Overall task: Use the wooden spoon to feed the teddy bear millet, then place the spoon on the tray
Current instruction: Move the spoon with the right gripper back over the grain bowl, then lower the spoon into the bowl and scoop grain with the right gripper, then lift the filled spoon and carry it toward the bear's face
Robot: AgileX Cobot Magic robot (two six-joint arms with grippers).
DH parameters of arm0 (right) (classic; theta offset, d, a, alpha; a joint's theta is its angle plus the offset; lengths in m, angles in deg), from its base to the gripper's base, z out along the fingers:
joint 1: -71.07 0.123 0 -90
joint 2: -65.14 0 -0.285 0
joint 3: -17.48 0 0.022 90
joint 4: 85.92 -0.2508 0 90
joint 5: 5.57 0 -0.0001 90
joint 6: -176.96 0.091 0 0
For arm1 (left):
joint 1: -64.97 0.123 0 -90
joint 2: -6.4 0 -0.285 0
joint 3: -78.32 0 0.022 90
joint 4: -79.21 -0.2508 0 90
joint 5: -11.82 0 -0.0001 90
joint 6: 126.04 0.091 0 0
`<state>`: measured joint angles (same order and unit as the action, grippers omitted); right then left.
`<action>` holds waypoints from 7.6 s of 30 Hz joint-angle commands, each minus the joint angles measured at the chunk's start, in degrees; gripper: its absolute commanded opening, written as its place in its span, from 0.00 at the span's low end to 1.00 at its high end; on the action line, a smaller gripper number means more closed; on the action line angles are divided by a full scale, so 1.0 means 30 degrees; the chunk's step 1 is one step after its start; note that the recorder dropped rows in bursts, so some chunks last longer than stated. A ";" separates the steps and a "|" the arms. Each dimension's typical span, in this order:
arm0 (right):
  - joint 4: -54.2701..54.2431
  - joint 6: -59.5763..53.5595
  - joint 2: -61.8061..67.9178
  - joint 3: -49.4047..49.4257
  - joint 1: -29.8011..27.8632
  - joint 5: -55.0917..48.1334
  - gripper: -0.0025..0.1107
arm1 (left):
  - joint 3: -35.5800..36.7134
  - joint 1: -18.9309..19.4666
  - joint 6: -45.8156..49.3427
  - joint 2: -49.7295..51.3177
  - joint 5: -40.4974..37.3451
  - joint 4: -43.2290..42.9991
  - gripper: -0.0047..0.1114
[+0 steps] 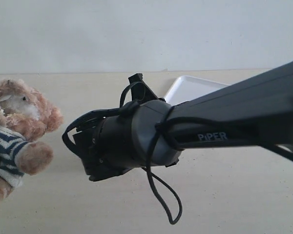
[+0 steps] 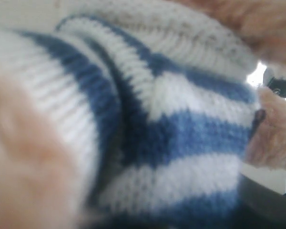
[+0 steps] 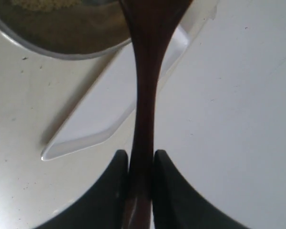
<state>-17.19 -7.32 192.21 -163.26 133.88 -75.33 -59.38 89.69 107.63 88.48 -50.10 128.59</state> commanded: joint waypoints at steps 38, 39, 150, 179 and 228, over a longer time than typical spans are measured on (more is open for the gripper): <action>-0.3162 0.0473 0.0866 -0.2974 -0.0196 -0.0067 0.05 | -0.0064 0.0029 -0.0021 -0.0299 -0.0120 0.0370 0.10; -0.3031 0.0431 0.0866 -0.2925 -0.0294 -0.0067 0.05 | -0.0064 0.0029 -0.0021 -0.0299 -0.0120 0.0370 0.10; -1.2128 -0.0959 0.0447 -0.5684 -0.2542 -0.0067 0.05 | -0.0064 0.0029 -0.0021 -0.0299 -0.0144 0.0370 0.10; -2.2132 -0.1362 -0.1153 -0.4955 -0.5507 -0.0067 0.05 | -0.0064 0.0029 -0.0021 -0.0299 -0.0144 0.0370 0.10; -2.4311 -0.2024 -0.3354 -0.7562 -0.2075 -0.0067 0.05 | -0.0064 0.0029 -0.0021 -0.0299 -0.0102 0.0370 0.10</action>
<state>-90.04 -13.51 182.91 -184.79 127.09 -75.46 -59.38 89.69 107.63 88.48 -50.10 128.59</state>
